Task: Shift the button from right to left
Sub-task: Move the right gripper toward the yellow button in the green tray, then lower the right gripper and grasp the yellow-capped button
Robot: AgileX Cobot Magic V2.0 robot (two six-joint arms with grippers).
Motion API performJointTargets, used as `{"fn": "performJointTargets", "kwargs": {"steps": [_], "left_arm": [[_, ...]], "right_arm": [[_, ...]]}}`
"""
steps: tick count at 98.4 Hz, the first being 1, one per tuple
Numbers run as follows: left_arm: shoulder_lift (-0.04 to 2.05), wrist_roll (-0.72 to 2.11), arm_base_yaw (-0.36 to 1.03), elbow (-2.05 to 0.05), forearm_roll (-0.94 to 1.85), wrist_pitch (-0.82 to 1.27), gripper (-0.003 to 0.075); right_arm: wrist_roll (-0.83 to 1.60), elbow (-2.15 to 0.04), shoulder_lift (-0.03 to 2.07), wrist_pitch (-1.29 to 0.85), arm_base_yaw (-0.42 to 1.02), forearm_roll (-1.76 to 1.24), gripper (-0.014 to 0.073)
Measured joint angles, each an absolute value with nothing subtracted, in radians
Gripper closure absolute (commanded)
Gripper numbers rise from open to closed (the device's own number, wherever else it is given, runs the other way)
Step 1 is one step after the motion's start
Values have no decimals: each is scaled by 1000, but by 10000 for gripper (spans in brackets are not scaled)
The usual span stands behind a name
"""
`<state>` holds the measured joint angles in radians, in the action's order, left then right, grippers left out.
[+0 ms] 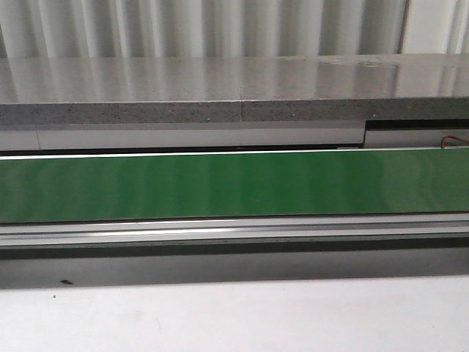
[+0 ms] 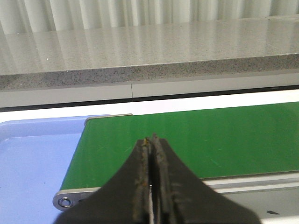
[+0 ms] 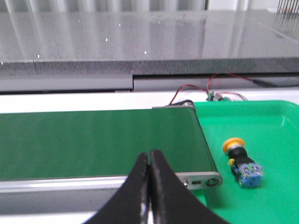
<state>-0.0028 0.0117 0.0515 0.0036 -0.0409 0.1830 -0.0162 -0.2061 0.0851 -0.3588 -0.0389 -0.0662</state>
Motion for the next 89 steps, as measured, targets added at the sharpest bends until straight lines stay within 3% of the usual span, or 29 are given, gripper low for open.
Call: {"fn": "performJointTargets", "kwargs": {"steps": [73, 80, 89], "left_arm": [[-3, 12, 52, 4, -41, 183, 741], [-3, 12, 52, 4, -41, 183, 741], [-3, 12, 52, 4, -41, 183, 741]], "right_arm": [[-16, -627, 636, -712, -39, -9, 657], [-16, -662, 693, -744, -39, -9, 635], [-16, -706, 767, -783, -39, -9, 536]]}}
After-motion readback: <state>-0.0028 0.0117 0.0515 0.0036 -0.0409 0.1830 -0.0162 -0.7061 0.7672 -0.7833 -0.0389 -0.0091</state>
